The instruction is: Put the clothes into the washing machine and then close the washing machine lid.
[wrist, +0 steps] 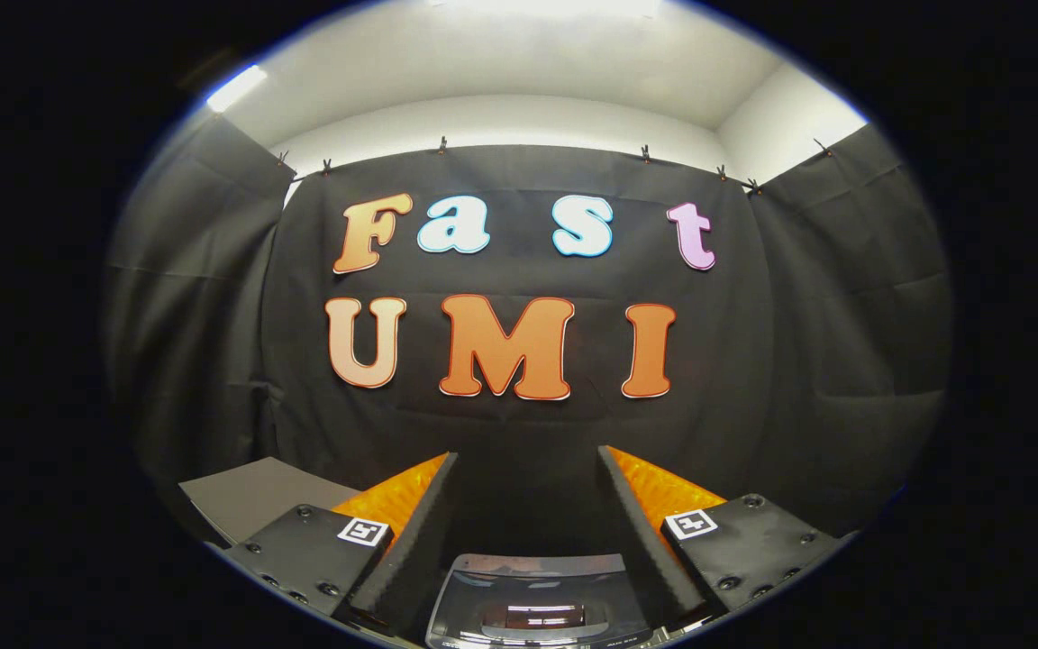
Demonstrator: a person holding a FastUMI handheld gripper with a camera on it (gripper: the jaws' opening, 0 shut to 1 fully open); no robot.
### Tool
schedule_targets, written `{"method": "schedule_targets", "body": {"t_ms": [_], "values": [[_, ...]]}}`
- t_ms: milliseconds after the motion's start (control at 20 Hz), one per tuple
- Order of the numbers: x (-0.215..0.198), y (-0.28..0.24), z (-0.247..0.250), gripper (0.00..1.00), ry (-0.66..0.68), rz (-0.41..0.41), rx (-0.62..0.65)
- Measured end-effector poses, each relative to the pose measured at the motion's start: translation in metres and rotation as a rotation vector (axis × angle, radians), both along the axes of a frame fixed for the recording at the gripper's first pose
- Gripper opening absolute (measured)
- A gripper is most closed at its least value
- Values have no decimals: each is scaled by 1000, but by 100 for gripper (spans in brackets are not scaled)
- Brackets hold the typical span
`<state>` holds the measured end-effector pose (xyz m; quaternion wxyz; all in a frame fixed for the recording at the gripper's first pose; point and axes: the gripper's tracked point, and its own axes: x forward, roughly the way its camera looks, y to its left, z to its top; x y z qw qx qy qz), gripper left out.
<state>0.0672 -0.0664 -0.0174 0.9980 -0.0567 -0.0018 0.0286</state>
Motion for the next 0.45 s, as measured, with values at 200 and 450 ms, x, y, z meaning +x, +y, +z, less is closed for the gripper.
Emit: {"method": "schedule_targets", "body": {"t_ms": [200, 450], "values": [[-1, -2, 1, 96, -6, -2, -6], [-5, -7, 5, 96, -10, -6, -1]]}}
